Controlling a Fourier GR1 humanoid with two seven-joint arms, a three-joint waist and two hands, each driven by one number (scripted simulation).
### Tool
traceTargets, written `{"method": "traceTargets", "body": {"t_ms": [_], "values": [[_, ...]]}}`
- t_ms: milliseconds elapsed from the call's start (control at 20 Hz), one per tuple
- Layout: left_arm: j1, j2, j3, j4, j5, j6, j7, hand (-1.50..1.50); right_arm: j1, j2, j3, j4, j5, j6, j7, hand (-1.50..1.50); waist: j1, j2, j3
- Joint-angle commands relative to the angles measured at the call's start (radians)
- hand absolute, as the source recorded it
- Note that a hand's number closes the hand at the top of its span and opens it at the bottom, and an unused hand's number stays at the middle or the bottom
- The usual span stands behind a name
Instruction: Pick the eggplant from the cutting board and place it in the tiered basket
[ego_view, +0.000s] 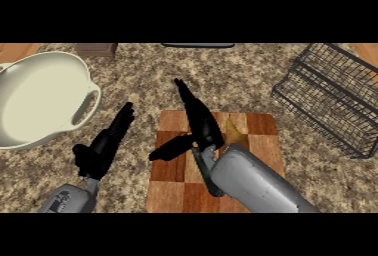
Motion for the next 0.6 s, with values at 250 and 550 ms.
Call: {"method": "traceTargets", "body": {"t_ms": [250, 550], "values": [[-0.003, 0.004, 0.019, 0.005, 0.013, -0.018, -0.010, 0.00, -0.331, -0.113, 0.212, 0.057, 0.041, 0.513, 0.481, -1.50, -0.005, -0.016, -0.005], [0.003, 0.005, 0.025, 0.001, 0.013, -0.019, 0.006, 0.00, -0.467, -0.101, 0.182, 0.010, -0.146, 0.862, 0.710, -1.50, -0.024, -0.012, 0.001]]}}
